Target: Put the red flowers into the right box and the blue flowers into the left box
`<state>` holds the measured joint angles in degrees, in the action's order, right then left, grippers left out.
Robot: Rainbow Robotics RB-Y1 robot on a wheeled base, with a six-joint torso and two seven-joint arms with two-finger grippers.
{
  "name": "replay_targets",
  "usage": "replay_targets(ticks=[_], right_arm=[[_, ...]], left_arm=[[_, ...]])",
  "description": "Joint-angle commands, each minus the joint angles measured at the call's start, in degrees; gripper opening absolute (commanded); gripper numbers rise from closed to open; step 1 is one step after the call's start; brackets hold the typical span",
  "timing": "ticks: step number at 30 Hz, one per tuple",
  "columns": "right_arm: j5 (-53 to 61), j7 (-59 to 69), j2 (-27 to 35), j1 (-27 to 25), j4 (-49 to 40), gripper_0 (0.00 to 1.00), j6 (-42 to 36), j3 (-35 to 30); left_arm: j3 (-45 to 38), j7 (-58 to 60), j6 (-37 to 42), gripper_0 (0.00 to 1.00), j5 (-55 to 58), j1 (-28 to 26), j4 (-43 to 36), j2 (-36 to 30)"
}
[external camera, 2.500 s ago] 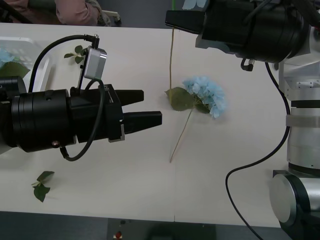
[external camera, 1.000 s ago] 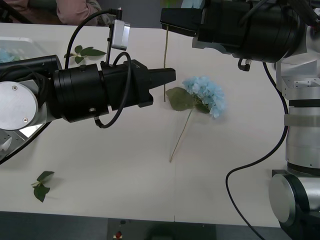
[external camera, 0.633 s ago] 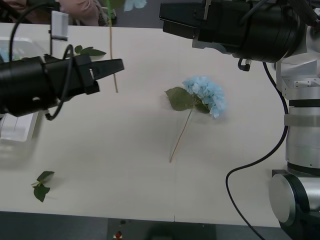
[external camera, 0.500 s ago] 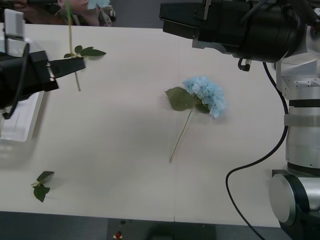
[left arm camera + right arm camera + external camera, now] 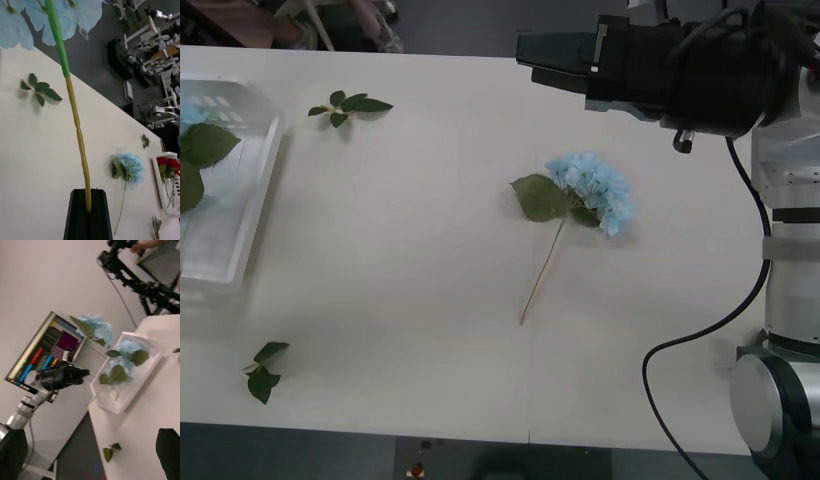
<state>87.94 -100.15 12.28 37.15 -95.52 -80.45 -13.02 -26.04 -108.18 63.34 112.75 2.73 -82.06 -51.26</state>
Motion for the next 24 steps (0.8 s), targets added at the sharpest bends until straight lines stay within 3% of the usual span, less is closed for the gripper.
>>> replay_targets(ticks=[1,13,19,24], right_arm=[[-6.2,7.86,4.07,0.74,-1.87,1.0,-2.08,0.01],[-31.69,37.83,8.9,0.65,-1.95,1.0,-7.7,7.21],[-45.14,50.49,8.9,0.74,-1.87,1.0,-12.01,13.19],[-51.47,56.55,8.82,0.74,-0.02,1.0,-13.15,18.2]], left_arm=[[2.39,1.4,-2.08,0.0,-0.16,2.63,4.89,-3.76],[8.72,-0.89,-8.94,0.0,-6.58,6.33,12.19,-4.81],[8.81,-1.15,-9.73,0.19,-11.24,6.85,12.27,-4.81],[8.81,-1.33,-10.26,0.26,-11.59,6.85,12.54,-4.81]])
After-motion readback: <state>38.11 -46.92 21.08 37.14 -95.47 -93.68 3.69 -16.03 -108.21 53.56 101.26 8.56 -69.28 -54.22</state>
